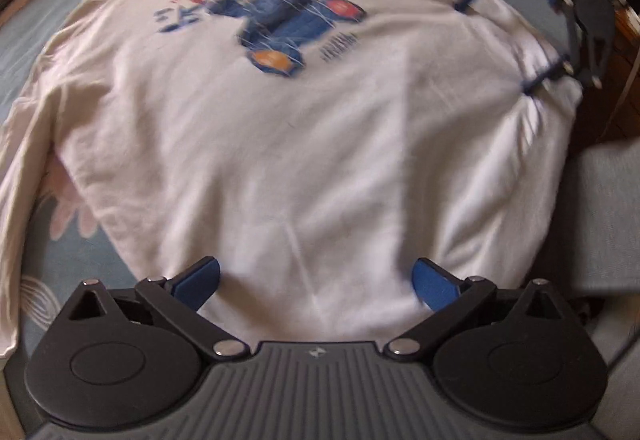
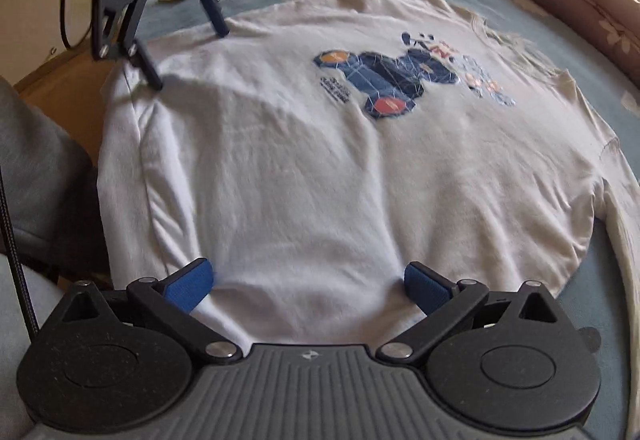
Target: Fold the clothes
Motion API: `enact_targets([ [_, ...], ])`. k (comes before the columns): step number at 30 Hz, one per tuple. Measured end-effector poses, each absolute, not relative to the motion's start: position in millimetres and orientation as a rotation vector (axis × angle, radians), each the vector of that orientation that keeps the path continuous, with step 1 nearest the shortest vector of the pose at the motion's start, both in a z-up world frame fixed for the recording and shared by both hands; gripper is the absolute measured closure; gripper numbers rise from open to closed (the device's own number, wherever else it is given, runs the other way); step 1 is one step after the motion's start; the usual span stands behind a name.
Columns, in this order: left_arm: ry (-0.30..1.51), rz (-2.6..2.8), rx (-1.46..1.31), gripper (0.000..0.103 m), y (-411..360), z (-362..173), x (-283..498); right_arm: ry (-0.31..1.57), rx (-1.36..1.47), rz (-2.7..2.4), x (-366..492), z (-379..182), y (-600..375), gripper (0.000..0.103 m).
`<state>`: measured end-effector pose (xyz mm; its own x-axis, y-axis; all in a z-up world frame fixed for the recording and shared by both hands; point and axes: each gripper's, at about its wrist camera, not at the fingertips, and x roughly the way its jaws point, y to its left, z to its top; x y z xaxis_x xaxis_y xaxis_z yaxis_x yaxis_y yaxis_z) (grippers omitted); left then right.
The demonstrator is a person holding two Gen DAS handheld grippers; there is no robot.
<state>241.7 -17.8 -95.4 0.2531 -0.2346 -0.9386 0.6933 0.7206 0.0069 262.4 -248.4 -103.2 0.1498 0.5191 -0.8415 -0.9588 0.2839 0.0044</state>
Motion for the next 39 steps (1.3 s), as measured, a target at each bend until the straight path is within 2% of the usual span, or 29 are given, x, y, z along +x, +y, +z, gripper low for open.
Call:
enact_targets([
  [6, 0.962, -0.560, 0.327, 0.001, -22, -85, 340, 0.883, -0.605, 1.106, 288, -99, -215, 0.000],
  [10, 0.961, -0.480, 0.202, 0.001, -19, -102, 387, 0.901, -0.524, 1.041, 315, -103, -185, 0.000],
  [14, 1.016, -0.415, 0.134, 0.001, 7, -117, 384, 0.892, -0.467, 0.990, 332, -107, -164, 0.000],
  [20, 1.085, -0.393, 0.106, 0.001, 28, -97, 367, 0.842, -0.443, 0.941, 319, -112, -173, 0.000],
  [27, 0.968, -0.423, 0.018, 0.001, 12, -92, 414, 0.853, -0.421, 0.891, 320, -113, -167, 0.000],
  [33, 0.989, -0.335, -0.122, 0.001, 43, -114, 414, 0.871, -0.432, 0.887, 321, -113, -164, 0.000],
  [37, 1.039, -0.333, -0.123, 0.001, 49, -100, 404, 0.873, -0.432, 0.881, 320, -113, -164, 0.000],
  [39, 1.002, -0.361, -0.126, 0.001, 47, -87, 410, 0.873, -0.429, 0.875, 320, -113, -163, 0.000],
])
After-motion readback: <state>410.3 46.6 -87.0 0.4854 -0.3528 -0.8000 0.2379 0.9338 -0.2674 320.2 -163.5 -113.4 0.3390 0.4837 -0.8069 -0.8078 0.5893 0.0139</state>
